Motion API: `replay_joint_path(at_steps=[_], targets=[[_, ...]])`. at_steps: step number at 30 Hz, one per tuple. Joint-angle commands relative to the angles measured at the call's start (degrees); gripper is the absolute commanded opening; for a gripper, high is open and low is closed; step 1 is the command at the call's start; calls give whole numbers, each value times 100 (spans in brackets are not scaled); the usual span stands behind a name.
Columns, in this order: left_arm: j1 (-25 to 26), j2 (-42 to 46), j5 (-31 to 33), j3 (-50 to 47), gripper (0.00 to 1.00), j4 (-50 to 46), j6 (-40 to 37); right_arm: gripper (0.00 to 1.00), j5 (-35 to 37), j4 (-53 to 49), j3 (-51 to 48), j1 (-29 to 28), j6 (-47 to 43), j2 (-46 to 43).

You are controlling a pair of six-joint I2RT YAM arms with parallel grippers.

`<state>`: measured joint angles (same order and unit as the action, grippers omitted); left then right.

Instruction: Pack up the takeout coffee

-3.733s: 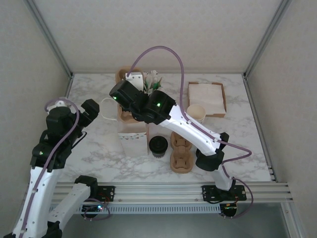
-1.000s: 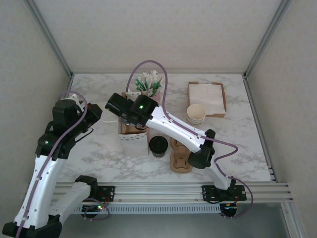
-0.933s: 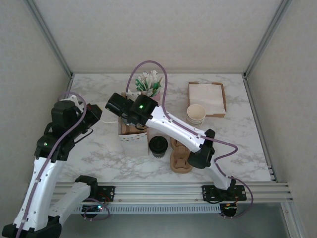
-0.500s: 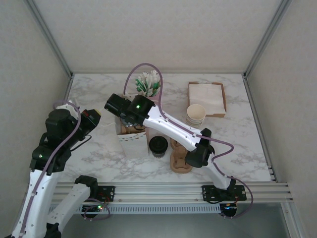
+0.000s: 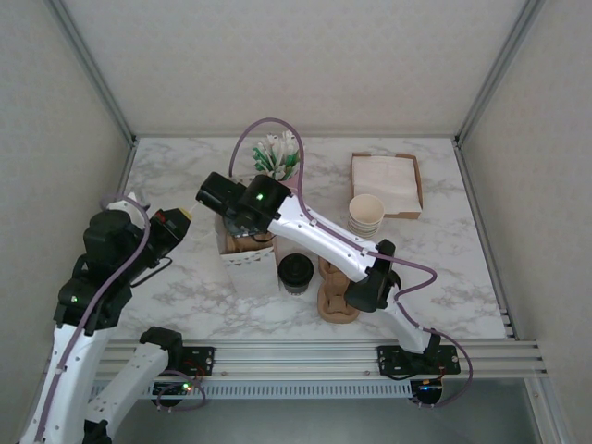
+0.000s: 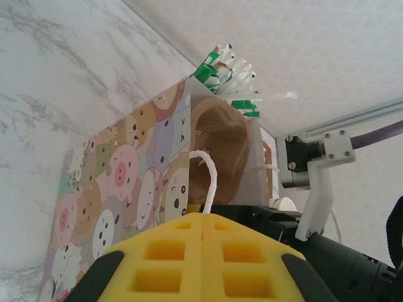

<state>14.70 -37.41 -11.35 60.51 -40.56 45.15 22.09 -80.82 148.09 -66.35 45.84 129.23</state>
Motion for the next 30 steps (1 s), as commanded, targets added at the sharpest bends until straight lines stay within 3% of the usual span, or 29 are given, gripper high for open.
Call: replay_joint_path(at_steps=[1, 7, 15, 16, 20, 24, 27, 30], targets=[[77, 114, -82, -44, 0, -4, 124, 29, -205, -504, 121, 38, -20, -20], [108, 290, -42, -48, 0, -25, 161, 29, -336, -568, 14, 37, -9, 52], [139, 366, -69, -75, 10, 21, 124, 29, -587, -456, 87, 112, -111, 278], [145, 366, -54, -70, 15, 9, 82, 29, -576, -480, 106, 130, -133, 287], [147, 341, 417, 129, 57, -282, -372, 28, -559, -473, 115, 157, -224, 213], [147, 82, 1177, 573, 78, -719, -985, 28, -624, -394, 121, 153, -276, 125], [133, -399, 1840, 1053, 80, -1041, -1335, 28, -621, -369, 96, 139, -306, 44], [40, -968, 2047, 1453, 80, -1028, -1561, 28, -623, -373, 6, 132, -314, -44]])
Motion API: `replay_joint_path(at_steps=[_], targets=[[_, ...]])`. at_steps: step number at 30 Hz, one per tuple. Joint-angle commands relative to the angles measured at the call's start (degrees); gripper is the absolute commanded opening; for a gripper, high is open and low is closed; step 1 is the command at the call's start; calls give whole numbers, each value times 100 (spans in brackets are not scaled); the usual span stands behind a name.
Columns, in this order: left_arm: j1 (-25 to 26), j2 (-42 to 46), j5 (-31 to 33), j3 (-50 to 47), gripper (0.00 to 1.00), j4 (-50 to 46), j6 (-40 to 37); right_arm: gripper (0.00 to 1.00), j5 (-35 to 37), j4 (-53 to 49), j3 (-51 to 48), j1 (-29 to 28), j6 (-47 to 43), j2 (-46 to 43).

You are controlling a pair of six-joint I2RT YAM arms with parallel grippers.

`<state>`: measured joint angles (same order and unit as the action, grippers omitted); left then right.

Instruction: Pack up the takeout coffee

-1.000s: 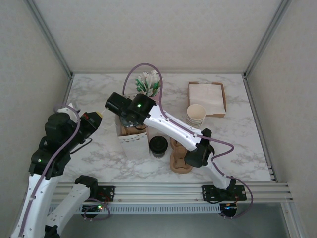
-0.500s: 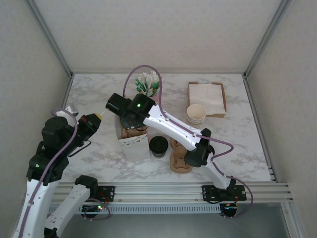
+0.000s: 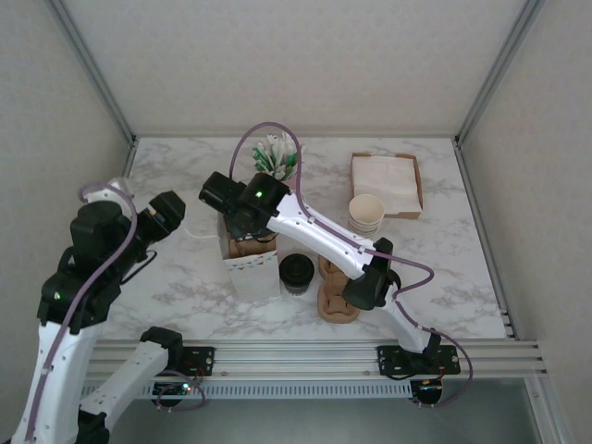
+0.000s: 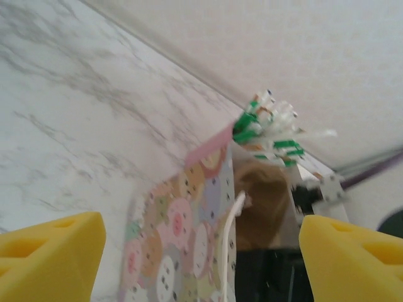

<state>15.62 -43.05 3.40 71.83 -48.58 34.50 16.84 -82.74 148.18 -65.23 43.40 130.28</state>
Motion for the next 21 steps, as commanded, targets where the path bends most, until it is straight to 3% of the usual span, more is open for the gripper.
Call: replay_joint_path(at_steps=[1, 7, 13, 18, 21], targets=[[-118, -610, 443, 475, 79, -178, -572, 28, -106, -168, -42, 16, -76, -176], [-680, -1520, -675, 944, 79, 297, -699, 28, -78, -102, -137, 2, -90, -330], [-1355, -2576, -2659, 1355, 78, 510, -1038, 28, -61, -76, -215, 0, -109, -400], [-1457, -3320, -3681, 1782, 72, 285, -1840, 28, -83, -65, -228, 2, -112, -396], [-1456, -3610, -3906, 1936, 61, 68, -2313, 28, -127, -44, -229, -2, -112, -372]])
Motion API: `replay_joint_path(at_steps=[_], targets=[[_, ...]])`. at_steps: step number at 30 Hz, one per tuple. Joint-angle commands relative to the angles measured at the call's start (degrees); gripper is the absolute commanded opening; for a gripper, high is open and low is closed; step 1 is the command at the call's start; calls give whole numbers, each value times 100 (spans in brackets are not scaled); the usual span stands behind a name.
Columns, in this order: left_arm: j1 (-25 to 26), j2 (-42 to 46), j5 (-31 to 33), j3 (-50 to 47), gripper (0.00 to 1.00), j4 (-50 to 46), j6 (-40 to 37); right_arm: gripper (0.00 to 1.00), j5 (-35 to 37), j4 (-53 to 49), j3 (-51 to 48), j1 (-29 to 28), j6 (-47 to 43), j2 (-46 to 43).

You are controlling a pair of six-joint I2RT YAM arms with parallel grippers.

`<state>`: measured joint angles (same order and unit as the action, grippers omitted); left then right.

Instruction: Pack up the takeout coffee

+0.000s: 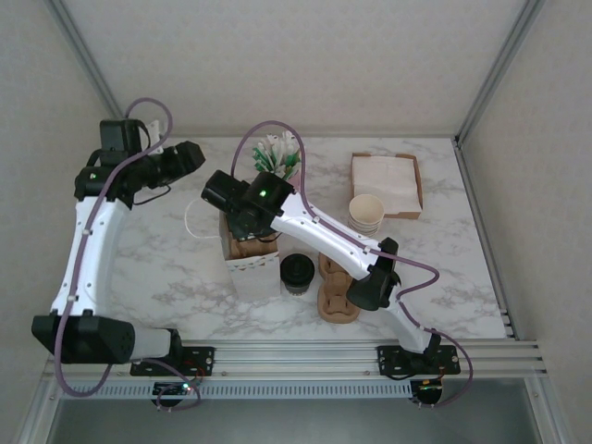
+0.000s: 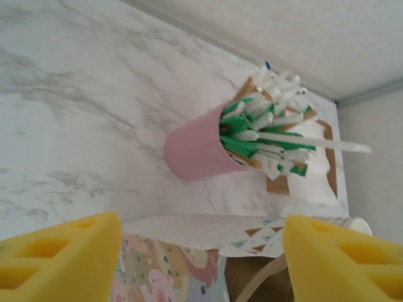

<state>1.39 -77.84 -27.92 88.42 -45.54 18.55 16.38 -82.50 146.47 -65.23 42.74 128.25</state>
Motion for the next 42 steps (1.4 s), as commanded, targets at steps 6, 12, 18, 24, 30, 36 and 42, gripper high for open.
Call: replay_joint_path(at_steps=[6, 12, 18, 24, 30, 36, 42], targets=[[-94, -278, -1339, 26, 59, -421, -1474, 28, -126, -117, -67, -1, -89, -168], [-190, -381, -1812, -87, 55, -520, -1926, 28, -180, -169, -73, 3, -161, -169], [-203, -420, -2216, -230, 66, -623, -2277, 28, -232, -155, -40, 14, -214, -176], [-200, -403, -1823, -401, 66, -701, -2434, 29, -293, -167, -23, 27, -257, -158], [-201, -433, -1485, -540, 69, -652, -2451, 29, -342, -178, 39, 39, -318, -141], [-161, -416, -1648, -541, 68, -692, -2511, 28, -337, -196, 45, 45, -327, -131], [-139, -372, -1571, -587, 70, -734, -2565, 28, -344, -205, 40, 47, -330, -133]])
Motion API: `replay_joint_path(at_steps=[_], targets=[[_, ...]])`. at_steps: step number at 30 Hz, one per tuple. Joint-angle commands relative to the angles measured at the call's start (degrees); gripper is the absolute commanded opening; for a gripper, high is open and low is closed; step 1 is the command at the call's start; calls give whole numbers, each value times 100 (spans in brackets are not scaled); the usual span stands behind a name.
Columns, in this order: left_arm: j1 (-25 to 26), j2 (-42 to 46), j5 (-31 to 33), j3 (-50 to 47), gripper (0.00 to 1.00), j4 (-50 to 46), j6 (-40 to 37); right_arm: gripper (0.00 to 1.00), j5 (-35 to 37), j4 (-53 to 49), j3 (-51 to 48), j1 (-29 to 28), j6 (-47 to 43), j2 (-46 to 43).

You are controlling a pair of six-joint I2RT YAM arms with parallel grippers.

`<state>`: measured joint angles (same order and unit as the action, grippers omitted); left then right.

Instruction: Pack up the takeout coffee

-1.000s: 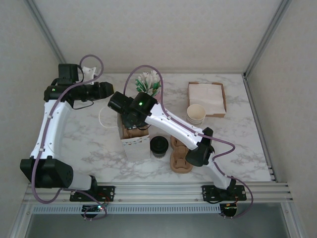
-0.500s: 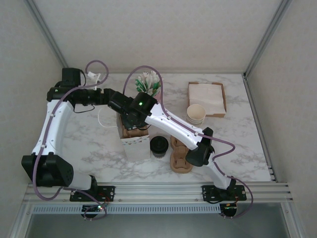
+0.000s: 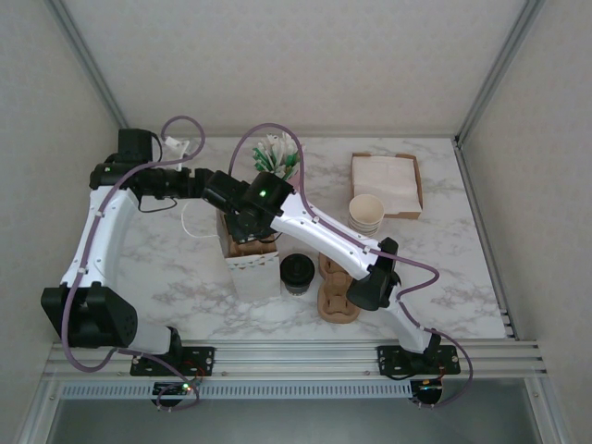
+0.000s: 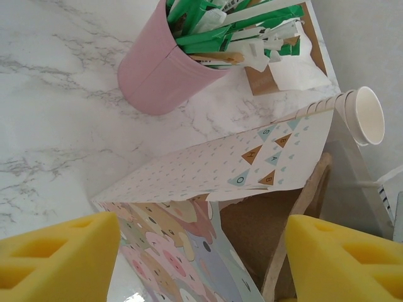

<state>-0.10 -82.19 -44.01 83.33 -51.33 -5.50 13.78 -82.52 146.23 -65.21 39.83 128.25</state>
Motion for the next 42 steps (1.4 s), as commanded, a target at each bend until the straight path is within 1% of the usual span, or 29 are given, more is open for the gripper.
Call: replay_joint_path(at_steps=[1, 6, 9, 12, 14, 20, 23, 29, 33, 39, 42], targets=[[14, 68, 87, -101, 71, -130, -142, 29, -73, -208, 63, 45, -45, -132], [104, -25, 365, -115, 73, -189, -138, 29, -85, -200, 63, 57, -63, -131], [132, -95, 518, -87, 77, -167, -40, 29, -82, -211, 55, 47, -70, -133], [132, -168, 750, -37, 86, -82, 146, 28, -73, -221, 55, 51, -67, -129], [127, -303, 859, 45, 89, -52, 283, 28, -68, -220, 32, 50, -64, -129], [136, -627, 780, 380, 91, -110, 552, 28, -73, -204, 27, 47, -46, -124], [128, -638, 751, 364, 93, 45, 739, 28, -60, -221, 23, 52, -38, -113], [139, -693, 402, 299, 96, 237, 1034, 28, -27, -245, 28, 46, -19, -91], [142, -628, 306, 302, 99, 215, 1052, 29, 6, -255, 28, 59, -20, -64], [141, -272, 588, 189, 100, 256, 1061, 30, -6, -263, 29, 116, 13, 49], [147, -132, 885, 175, 100, 260, 1084, 32, 11, -235, 36, 146, 16, 93]])
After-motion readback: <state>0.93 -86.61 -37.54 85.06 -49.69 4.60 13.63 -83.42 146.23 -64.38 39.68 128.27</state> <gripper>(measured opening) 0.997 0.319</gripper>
